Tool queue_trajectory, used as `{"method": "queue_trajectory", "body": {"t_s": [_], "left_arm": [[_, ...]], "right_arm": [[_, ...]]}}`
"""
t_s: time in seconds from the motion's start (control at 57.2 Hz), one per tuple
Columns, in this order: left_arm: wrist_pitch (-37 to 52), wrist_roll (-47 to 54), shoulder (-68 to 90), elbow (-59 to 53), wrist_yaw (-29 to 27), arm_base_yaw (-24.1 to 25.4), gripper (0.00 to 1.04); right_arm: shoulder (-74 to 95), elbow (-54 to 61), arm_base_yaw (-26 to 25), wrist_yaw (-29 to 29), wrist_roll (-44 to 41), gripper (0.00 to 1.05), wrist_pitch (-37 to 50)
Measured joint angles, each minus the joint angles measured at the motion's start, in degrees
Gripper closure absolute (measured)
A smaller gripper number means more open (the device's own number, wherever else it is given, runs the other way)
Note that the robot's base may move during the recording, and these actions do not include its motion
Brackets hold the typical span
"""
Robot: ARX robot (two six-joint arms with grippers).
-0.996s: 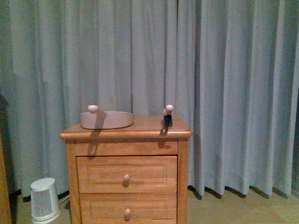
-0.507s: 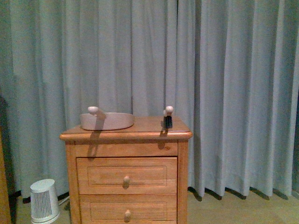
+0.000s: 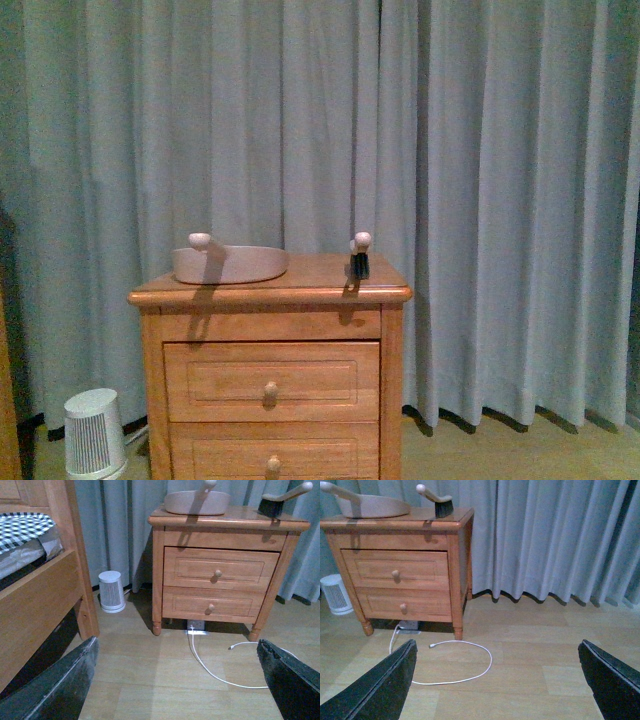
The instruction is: Clean up trash
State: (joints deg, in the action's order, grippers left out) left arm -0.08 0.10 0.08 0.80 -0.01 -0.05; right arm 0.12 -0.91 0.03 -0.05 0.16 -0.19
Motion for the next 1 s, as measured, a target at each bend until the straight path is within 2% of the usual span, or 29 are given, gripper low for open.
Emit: {"method": "queue_trajectory", "body": {"t_s": [0.996], "left_arm": [[0.0, 0.0, 0.0, 0.0, 0.0, 0.0, 0.08]], "right_arm": [[0.0, 0.0, 0.0, 0.0, 0.0, 0.07, 0.0]]}}
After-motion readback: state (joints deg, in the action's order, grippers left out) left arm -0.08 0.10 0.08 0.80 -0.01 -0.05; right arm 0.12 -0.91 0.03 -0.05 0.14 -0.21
